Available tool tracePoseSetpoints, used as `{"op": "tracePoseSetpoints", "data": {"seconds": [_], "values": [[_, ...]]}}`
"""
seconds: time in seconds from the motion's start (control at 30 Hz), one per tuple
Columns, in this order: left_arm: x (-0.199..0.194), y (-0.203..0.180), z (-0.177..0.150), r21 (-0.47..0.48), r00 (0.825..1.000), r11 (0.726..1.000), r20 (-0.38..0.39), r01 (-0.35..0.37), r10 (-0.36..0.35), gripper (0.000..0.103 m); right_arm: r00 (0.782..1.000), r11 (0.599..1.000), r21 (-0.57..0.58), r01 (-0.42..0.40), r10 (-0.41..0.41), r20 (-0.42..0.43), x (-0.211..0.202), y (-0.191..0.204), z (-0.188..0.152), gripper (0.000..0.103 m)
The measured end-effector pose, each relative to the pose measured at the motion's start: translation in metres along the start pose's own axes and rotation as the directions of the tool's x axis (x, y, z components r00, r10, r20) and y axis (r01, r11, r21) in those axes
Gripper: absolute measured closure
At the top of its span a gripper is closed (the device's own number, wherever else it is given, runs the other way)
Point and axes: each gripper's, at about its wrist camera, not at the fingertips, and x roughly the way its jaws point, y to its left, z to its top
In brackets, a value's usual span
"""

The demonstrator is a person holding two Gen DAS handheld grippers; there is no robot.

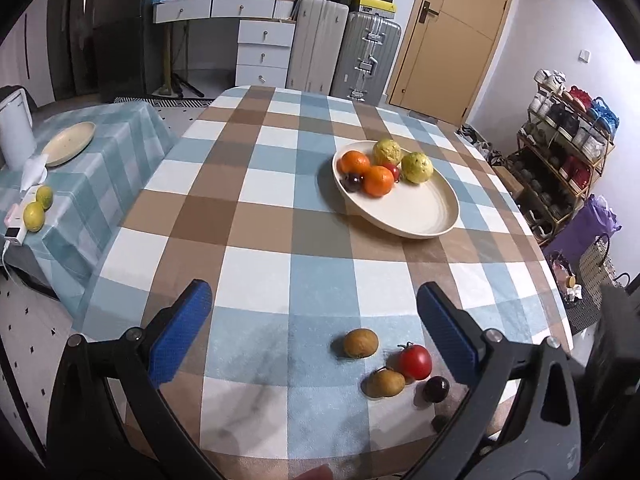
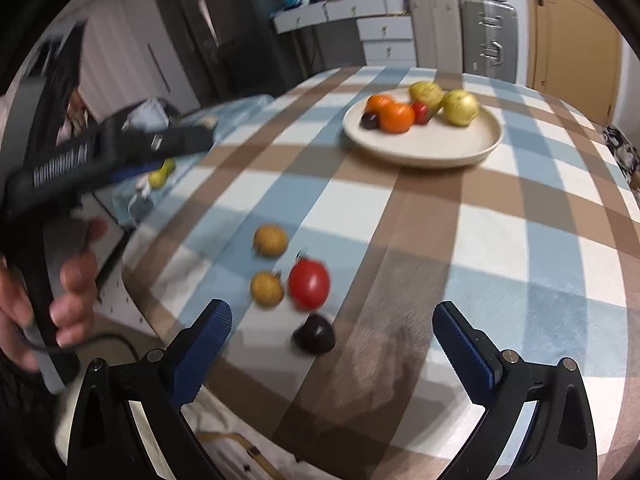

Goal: Organize fruits
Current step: 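Withdraw both tools from the plate toward the remaining fruits, then close the right gripper on the second dark purple plum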

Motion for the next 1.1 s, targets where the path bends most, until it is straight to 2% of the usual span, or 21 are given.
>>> {"op": "tracePoseSetpoints", "data": {"seconds": [0.17, 0.27, 0.37, 0.47, 0.53, 0.73, 0.9, 1.1], "values": [[-0.002, 0.000, 0.002, -0.013, 1.000, 1.000, 0.003, 0.016, -0.016, 0.001, 0.999, 0.999, -0.035, -0.006, 0.004, -0.055, 0.012, 0.008, -0.010, 0.004], [-0.003, 0.001, 0.002, -0.020, 1.000, 1.000, 0.003, 0.021, -0.021, 0.001, 0.997, 0.999, -0.046, -0.014, 0.010, -0.078, 0.018, 0.012, -0.013, 0.016], [-0.004, 0.002, 0.001, -0.030, 1.000, 0.999, -0.001, 0.024, -0.024, 0.001, 0.996, 0.998, -0.065, 0.001, -0.007, -0.089, 0.023, 0.016, -0.014, 0.021], [-0.003, 0.005, 0.001, -0.047, 1.000, 0.998, -0.006, 0.030, -0.031, 0.001, 0.996, 0.997, -0.080, 0.008, -0.015, -0.088, 0.025, 0.020, -0.013, 0.032], [-0.002, 0.006, 0.001, -0.050, 1.000, 0.998, -0.008, 0.030, -0.030, 0.001, 0.996, 0.996, -0.085, 0.014, -0.021, -0.087, 0.025, 0.021, -0.012, 0.045], [-0.001, 0.006, 0.000, -0.048, 0.999, 0.998, -0.011, 0.032, -0.033, 0.001, 0.996, 0.997, -0.079, 0.023, -0.029, -0.080, 0.023, 0.017, -0.012, 0.071], [0.003, 0.006, -0.002, -0.053, 0.999, 0.998, -0.021, 0.035, -0.036, 0.001, 0.995, 0.999, -0.031, -0.034, 0.031, -0.097, 0.022, 0.010, -0.009, 0.076], [0.008, 0.006, -0.006, -0.050, 0.998, 0.997, -0.040, 0.053, -0.055, 0.001, 0.998, 0.999, -0.030, -0.028, 0.026, -0.060, 0.011, 0.009, -0.005, 0.077]]}}
